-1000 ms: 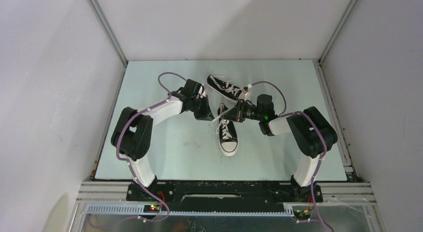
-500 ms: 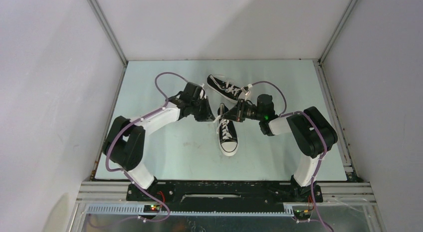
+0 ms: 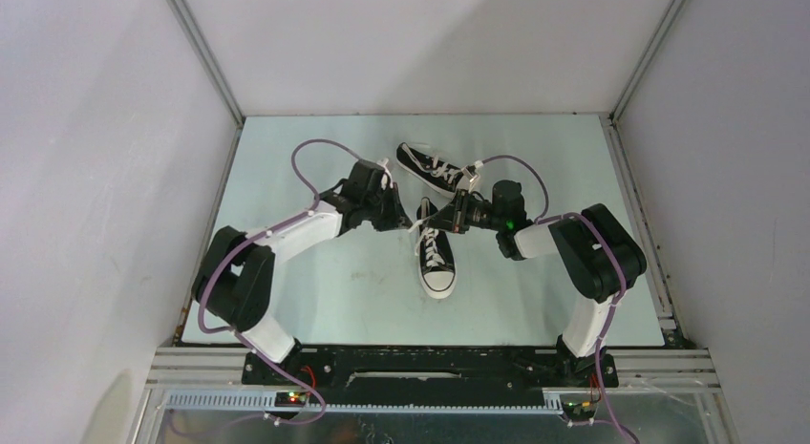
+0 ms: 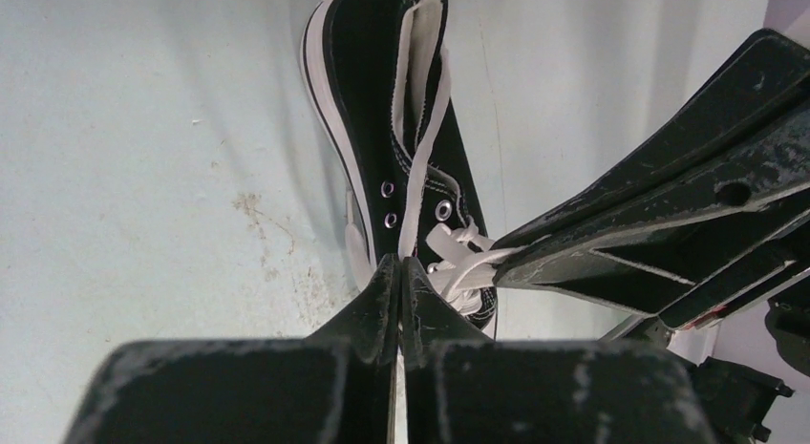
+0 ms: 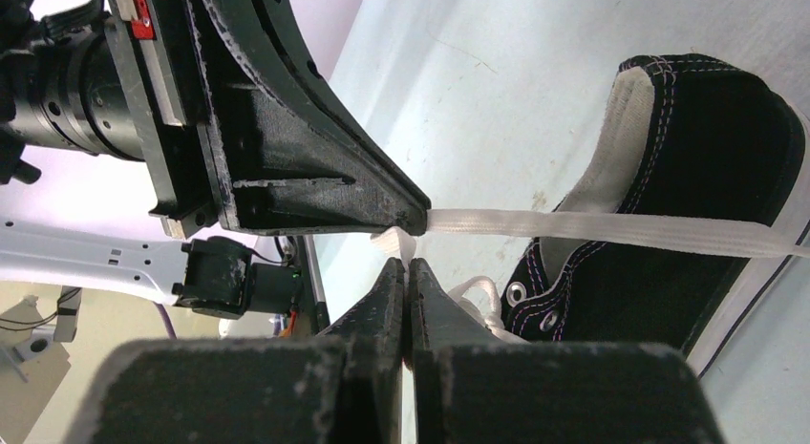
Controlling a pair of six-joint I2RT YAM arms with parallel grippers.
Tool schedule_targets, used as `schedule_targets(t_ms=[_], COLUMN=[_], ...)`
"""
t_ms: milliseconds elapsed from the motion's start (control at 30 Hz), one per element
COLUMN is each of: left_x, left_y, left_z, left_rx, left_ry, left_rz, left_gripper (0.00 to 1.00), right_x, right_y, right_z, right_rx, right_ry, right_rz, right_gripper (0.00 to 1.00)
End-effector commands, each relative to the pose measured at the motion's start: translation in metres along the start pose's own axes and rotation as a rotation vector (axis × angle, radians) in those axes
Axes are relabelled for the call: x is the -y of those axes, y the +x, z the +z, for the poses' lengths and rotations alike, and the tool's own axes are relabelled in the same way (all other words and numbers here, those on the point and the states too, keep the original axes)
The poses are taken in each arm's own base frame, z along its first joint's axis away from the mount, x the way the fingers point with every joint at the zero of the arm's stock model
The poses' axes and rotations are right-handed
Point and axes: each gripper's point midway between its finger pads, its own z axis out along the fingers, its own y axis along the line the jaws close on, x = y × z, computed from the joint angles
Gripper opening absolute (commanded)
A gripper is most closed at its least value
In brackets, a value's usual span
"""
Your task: Tie the shoes
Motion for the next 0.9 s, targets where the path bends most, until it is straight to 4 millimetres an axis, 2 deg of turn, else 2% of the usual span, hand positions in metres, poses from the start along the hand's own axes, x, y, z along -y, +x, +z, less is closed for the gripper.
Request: schedule_targets(t_ms=[0, 233, 300, 433, 533, 633, 667, 700, 767, 867], left_x=[0.017, 0.012, 0.011, 0.009, 0.012, 0.015, 0.015, 0.016, 0.016, 0.014], left_y=[-0.012, -0.001, 0.002, 0.002, 0.001, -0.002, -0.003, -0.005, -0.006, -0.006], left_z=[-0.013, -0.020, -0.021, -0.022, -0.022, -0.022, -0.021, -0.022, -0.021, -0.022], left_rx=[0.104, 0.183, 0.201, 0.228, 0.225, 0.231, 0.232, 0.235, 0.240, 0.245], left_ry=[0.054, 0.033, 0.030, 0.038, 0.049, 0.054, 0.054, 0.054, 0.051, 0.043], left_rz=[0.022, 0.003, 0.001, -0.010, -0.010, -0.009, -0.009, -0.009, -0.005, 0.001], left_gripper=[0.00, 0.01, 0.04, 0.17, 0.19, 0.16, 0.14, 0.06, 0.01, 0.00], right_x=[-0.020, -0.019, -0.019, -0.019, -0.019, -0.020, -0.020, -0.020, -0.020, -0.020], right_y=[-0.017, -0.018, -0.018, -0.018, -0.017, -0.018, -0.018, -0.017, -0.018, -0.018], right_z=[0.002, 0.001, 0.001, 0.001, 0.001, 0.001, 0.001, 0.001, 0.001, 0.001], right_rx=[0.038, 0.042, 0.041, 0.040, 0.038, 0.038, 0.039, 0.038, 0.038, 0.038], right_ry=[-0.052, -0.049, -0.049, -0.050, -0.052, -0.053, -0.053, -0.053, -0.054, -0.053], right_rz=[-0.068, -0.067, -0.066, -0.068, -0.069, -0.069, -0.070, -0.069, -0.071, -0.068], right_gripper=[0.00, 0.00, 0.00, 0.00, 0.00, 0.00, 0.00, 0.00, 0.00, 0.00])
